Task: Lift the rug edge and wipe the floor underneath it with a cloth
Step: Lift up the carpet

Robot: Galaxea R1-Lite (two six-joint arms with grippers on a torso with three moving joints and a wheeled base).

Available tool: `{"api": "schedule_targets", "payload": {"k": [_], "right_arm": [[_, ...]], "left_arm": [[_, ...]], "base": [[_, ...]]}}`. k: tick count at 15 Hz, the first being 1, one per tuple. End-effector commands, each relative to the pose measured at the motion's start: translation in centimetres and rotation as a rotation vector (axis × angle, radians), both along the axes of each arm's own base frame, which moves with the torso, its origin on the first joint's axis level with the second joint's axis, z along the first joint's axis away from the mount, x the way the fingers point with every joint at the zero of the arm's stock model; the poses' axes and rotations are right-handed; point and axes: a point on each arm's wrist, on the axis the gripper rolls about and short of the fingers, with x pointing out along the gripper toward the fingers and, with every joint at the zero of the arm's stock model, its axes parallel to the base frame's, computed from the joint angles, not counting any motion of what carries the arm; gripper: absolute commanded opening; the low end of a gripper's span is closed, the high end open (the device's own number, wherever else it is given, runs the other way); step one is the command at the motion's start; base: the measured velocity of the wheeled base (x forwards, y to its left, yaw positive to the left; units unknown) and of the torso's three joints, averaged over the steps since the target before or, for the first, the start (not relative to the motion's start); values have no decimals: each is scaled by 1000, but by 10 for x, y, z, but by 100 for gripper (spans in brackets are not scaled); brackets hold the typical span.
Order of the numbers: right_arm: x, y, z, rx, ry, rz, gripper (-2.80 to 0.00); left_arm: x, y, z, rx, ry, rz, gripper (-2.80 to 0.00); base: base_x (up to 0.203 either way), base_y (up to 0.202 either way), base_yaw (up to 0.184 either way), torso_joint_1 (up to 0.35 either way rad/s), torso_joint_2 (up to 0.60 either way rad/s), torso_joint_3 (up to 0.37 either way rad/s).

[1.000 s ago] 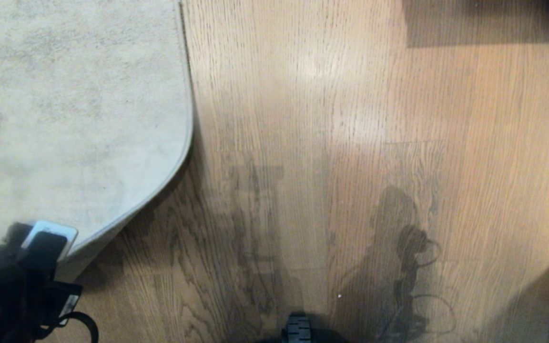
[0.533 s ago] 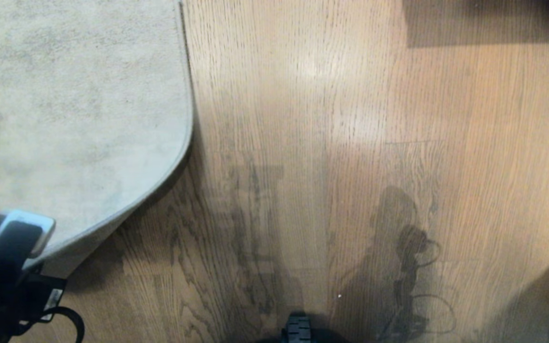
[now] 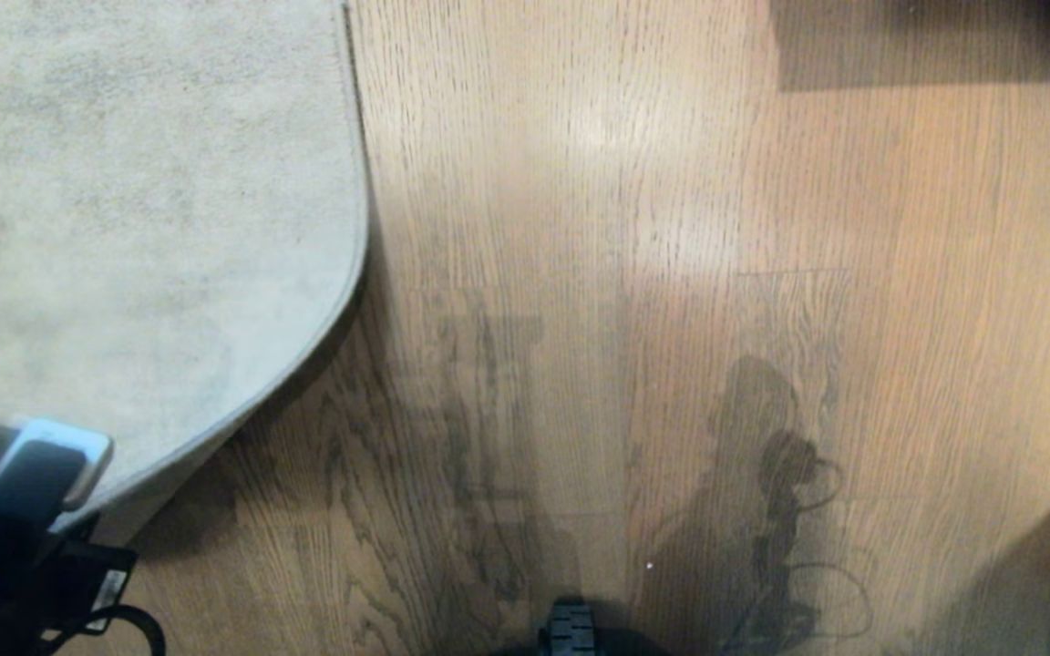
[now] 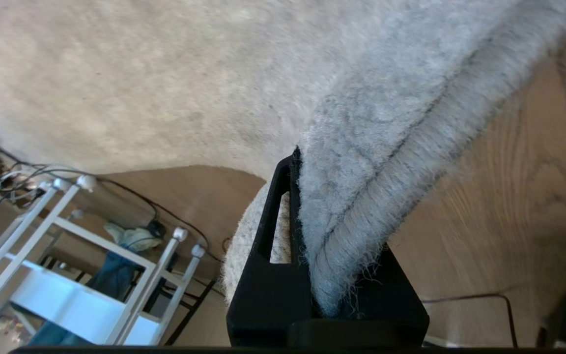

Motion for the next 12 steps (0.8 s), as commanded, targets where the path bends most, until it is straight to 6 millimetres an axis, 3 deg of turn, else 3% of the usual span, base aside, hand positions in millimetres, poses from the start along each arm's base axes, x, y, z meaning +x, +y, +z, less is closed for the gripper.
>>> {"api": "schedule_targets", "payload": {"k": [1,12], "right_arm": [[0,0,0,-1,1,1,-280],[0,0,0,-1,1,1,-280]], "left_arm": [[-1,0,-2,4,5,-3,-280],[-3,0,-7,2,22,2,-280]], "base": [[0,0,0,0,0,0],[0,0,0,0,0,0]]}}
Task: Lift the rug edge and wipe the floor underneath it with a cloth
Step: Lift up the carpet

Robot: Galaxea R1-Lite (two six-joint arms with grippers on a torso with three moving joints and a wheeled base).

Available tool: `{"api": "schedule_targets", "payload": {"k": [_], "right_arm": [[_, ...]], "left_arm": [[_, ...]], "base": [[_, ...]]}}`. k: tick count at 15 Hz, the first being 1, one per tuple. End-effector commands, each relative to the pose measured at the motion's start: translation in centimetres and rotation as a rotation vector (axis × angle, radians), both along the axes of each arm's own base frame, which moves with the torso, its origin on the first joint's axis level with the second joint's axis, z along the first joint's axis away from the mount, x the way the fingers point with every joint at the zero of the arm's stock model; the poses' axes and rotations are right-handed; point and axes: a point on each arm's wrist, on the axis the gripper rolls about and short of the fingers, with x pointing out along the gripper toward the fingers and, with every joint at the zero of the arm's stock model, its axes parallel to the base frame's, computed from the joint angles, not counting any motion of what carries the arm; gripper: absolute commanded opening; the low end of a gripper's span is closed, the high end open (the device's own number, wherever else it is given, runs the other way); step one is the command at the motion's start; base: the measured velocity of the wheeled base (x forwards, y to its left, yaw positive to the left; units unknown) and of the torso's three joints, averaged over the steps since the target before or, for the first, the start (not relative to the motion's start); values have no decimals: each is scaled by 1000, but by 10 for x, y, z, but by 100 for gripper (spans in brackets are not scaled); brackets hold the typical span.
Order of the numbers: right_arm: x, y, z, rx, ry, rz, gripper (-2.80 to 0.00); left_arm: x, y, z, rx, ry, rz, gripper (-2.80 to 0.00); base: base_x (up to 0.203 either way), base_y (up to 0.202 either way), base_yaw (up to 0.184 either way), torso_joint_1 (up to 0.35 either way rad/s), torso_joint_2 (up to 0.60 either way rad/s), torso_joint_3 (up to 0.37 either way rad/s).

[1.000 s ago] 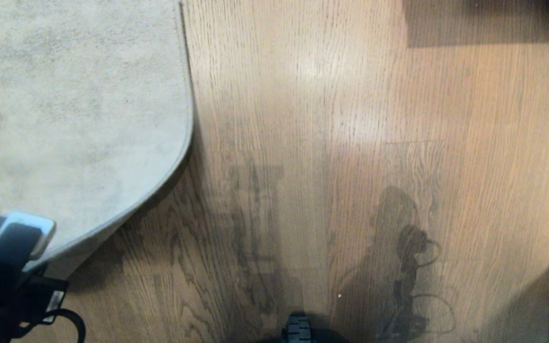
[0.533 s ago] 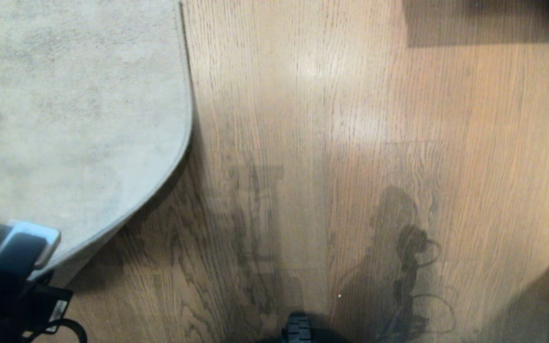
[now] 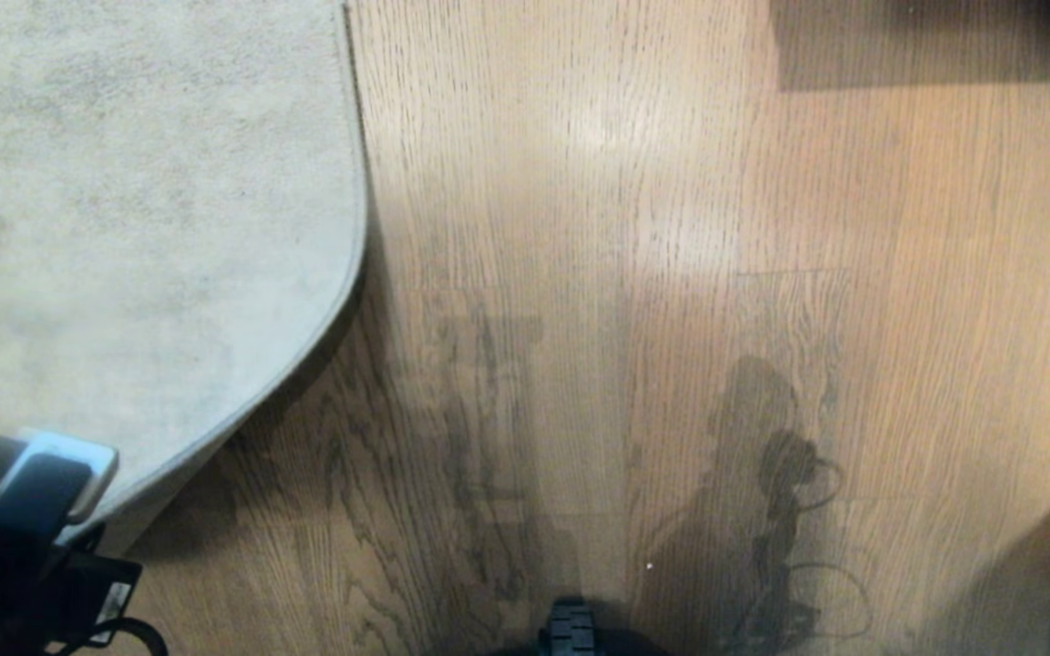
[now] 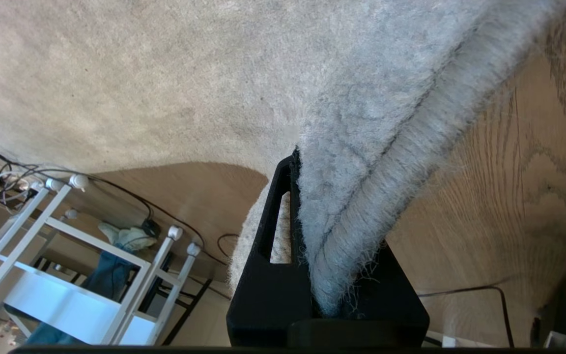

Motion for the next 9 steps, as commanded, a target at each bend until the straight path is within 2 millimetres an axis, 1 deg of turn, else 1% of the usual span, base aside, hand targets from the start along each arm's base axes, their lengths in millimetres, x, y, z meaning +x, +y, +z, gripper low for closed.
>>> {"api": "schedule_targets", "payload": {"k": [1,9], "right_arm": [[0,0,0,-1,1,1,-280],[0,0,0,-1,1,1,-280]], "left_arm": [[0,0,-2,6,7,6,-280],[-5,2,-4,8,5,7,-280]], "base": [[0,0,0,0,0,0],[0,0,0,0,0,0]]}}
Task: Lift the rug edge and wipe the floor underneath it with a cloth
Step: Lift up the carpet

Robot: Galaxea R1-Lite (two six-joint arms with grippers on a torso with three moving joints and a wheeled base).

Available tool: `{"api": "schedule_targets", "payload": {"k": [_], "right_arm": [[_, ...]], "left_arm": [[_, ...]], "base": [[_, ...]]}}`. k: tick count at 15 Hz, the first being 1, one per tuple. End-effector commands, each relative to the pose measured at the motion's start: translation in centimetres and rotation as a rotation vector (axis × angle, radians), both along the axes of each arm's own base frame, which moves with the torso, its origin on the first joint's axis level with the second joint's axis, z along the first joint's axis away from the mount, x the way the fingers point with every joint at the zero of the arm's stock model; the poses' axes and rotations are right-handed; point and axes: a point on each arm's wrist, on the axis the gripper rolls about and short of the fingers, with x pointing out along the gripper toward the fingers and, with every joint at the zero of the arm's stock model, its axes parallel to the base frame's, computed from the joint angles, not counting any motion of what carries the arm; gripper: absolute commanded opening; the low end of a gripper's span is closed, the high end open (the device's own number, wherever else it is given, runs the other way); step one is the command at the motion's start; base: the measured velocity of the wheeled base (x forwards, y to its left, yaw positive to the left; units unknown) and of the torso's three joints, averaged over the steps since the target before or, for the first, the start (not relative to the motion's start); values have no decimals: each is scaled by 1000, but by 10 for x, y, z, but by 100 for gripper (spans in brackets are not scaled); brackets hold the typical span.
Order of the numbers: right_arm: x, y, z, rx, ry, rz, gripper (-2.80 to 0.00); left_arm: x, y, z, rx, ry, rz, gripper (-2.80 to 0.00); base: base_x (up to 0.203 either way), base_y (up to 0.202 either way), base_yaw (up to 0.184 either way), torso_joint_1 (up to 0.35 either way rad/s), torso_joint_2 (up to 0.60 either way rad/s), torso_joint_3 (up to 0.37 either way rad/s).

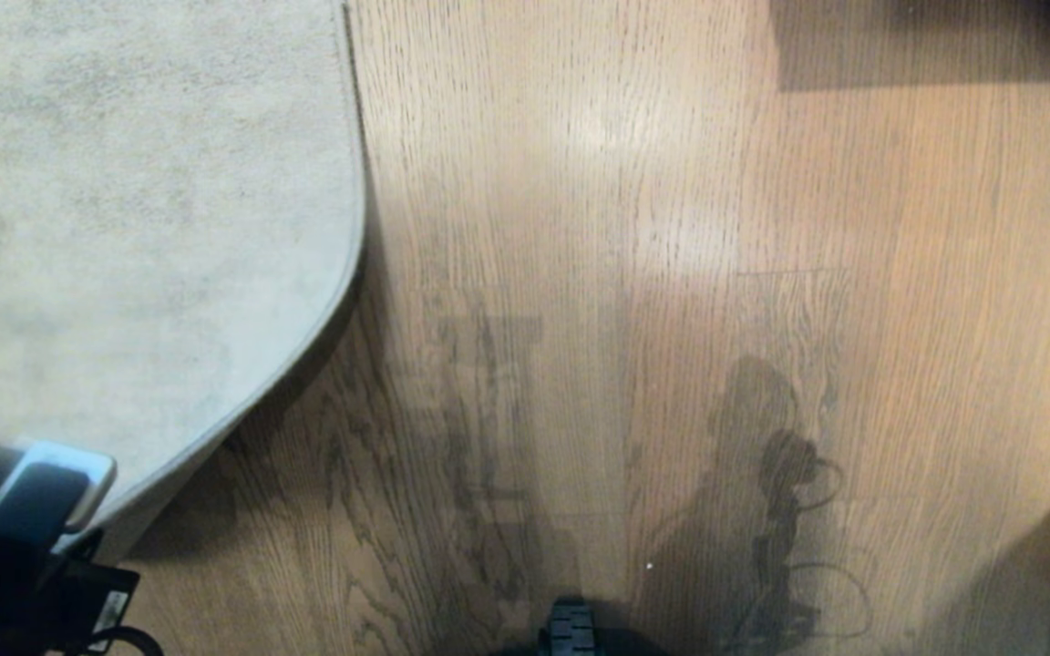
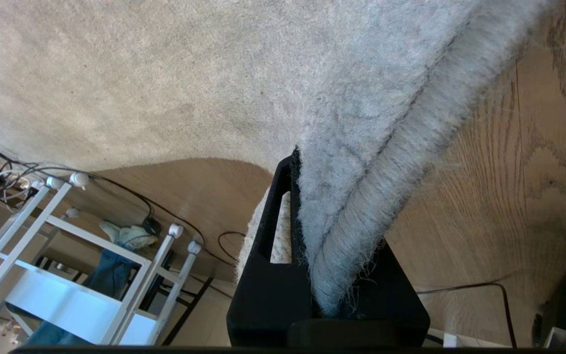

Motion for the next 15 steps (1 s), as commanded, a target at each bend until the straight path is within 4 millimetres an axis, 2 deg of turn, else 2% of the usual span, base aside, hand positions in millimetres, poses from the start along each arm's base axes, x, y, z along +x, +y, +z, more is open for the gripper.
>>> {"api": "schedule_targets", "payload": {"k": [1,7,15], "right_arm": [[0,0,0,-1,1,1,-280],[0,0,0,-1,1,1,-280],[0,0,0,-1,1,1,-280]], "left_arm": [[-1,1,1,1,-9,4,-280],[-2,1,-1,3,0,1,-280],[-3,0,-3,5,4,-4,-280]], "base": [[0,0,0,0,0,0],[-1,25,-3,2,1,2],[0,191,-1,2,2,3]]}}
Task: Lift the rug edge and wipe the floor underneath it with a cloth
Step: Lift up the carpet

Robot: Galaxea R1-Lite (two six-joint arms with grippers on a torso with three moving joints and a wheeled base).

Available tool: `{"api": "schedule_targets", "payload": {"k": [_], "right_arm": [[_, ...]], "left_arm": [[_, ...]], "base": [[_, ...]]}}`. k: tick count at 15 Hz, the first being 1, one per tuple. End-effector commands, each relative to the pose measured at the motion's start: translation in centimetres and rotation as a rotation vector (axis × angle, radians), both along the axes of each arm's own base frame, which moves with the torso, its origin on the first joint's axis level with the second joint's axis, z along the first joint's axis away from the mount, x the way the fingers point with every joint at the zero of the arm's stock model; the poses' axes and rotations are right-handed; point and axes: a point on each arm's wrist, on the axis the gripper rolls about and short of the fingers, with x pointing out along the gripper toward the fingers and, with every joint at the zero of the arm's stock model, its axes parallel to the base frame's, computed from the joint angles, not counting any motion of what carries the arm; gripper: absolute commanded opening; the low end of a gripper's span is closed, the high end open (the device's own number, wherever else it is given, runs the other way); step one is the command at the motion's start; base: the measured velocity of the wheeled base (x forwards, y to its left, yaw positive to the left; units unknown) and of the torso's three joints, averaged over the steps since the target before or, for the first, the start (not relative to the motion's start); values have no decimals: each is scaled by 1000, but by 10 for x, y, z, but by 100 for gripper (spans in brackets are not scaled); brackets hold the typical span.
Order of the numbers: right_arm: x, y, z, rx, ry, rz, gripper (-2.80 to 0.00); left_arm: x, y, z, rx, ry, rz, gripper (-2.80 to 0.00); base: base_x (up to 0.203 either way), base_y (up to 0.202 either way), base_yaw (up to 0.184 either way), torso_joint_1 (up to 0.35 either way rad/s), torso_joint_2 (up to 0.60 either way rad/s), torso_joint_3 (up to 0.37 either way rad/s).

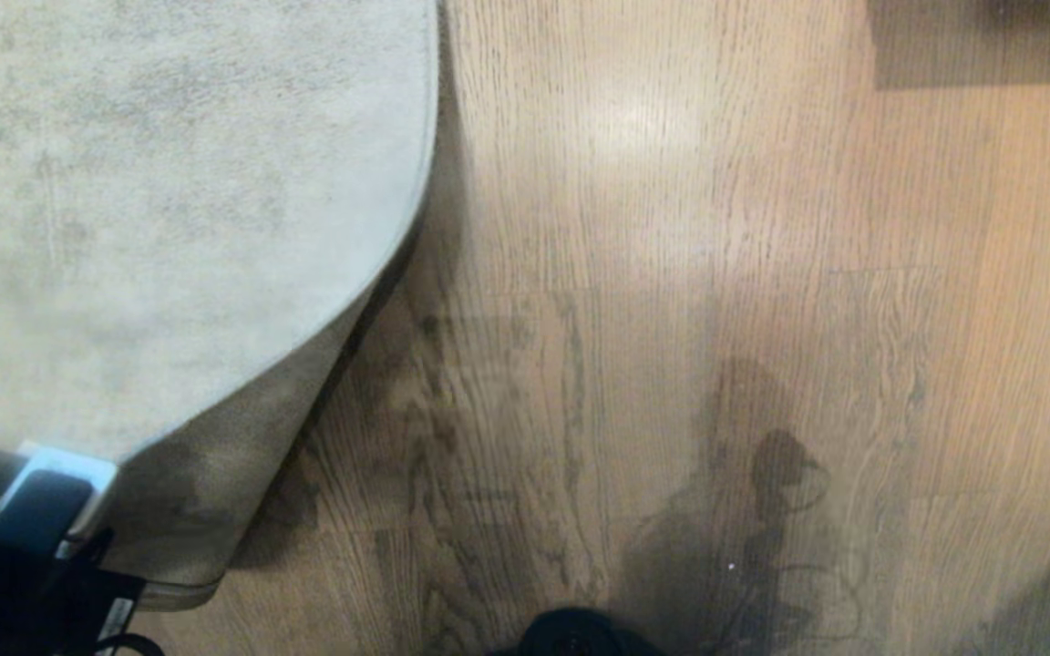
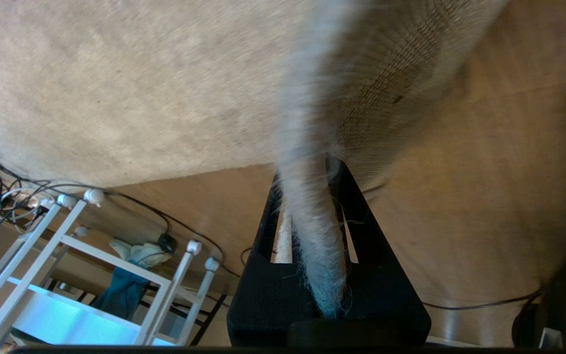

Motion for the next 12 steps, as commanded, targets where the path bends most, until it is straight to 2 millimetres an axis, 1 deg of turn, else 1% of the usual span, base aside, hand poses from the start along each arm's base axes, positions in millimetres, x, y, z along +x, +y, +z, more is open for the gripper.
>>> {"api": "schedule_targets", "payload": {"k": [1,3,7,12], "right_arm": [[0,0,0,-1,0,1,-280],[0,0,0,-1,0,1,-280],[0,0,0,-1,0,1,-280],[0,0,0,-1,0,1,-280]], "left_arm": [[0,0,0,4,-2,5,-280],[0,0,0,3,-2,7,-280],[0,1,1,-23,-20,34,-280],[-1,4,2,15,-57,153,-280]], "base": [[0,173,-2,0,2,5],[0,81,2,3,5,5],[0,0,0,0,0,0],[0,0,0,0,0,0]]}}
